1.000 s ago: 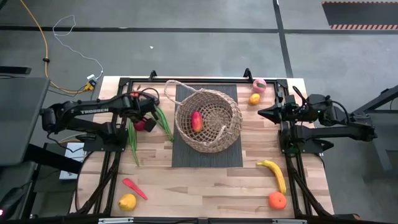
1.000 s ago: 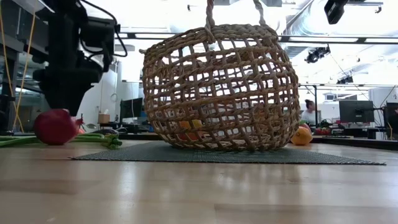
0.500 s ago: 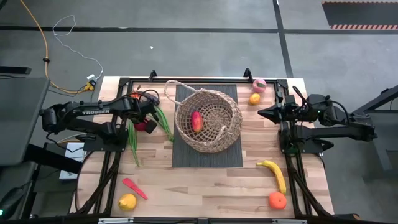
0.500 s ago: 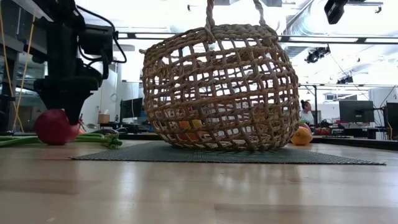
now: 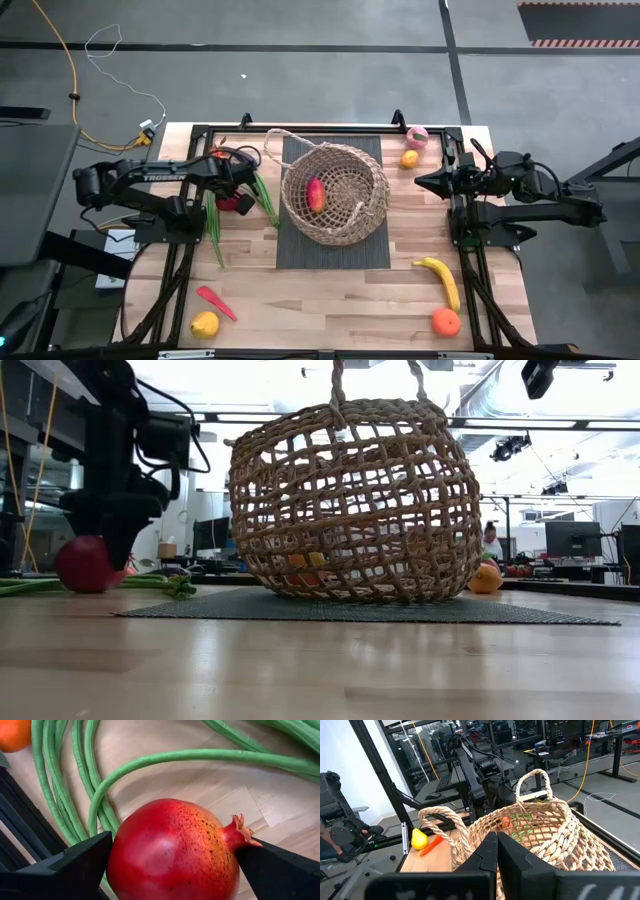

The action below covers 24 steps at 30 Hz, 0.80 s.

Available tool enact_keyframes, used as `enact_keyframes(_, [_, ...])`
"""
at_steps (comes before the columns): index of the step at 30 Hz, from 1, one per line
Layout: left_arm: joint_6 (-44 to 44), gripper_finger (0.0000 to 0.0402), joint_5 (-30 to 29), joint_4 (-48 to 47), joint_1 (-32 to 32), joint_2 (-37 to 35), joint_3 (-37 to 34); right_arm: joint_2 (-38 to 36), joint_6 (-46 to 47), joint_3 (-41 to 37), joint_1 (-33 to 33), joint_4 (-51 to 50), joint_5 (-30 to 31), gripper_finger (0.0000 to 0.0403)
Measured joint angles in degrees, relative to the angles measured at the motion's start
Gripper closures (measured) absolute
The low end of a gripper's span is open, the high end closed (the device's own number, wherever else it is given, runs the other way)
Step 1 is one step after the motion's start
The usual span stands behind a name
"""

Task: Build produce basket
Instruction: Put the pomegranate into the woven basket

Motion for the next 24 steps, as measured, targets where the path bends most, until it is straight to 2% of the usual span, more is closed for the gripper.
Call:
enact_keyframes(6, [0.0,0.0013,0.4,-0.3,0.0,0.3,-0.1,0.0,0.0,0.0,0.0,-0.7,0.0,0.0403])
enact_keyframes(13, [0.0,0.0043,2.3,-3.9,0.0,0.4,1.4,0.0,0.0,0.0,0.0,-1.2,0.0,0.0403])
enact_keyframes(19, [2.4,0.0052,1.6,-10.2,0.0,-2.0,9.5,0.0,0.0,0.0,0.0,-1.2,0.0,0.0403])
enact_keyframes(24, [2.5,0.0053,0.6,-13.0,0.0,-7.4,19.4,0.0,0.0,0.0,0.0,-1.2,0.0,0.0403])
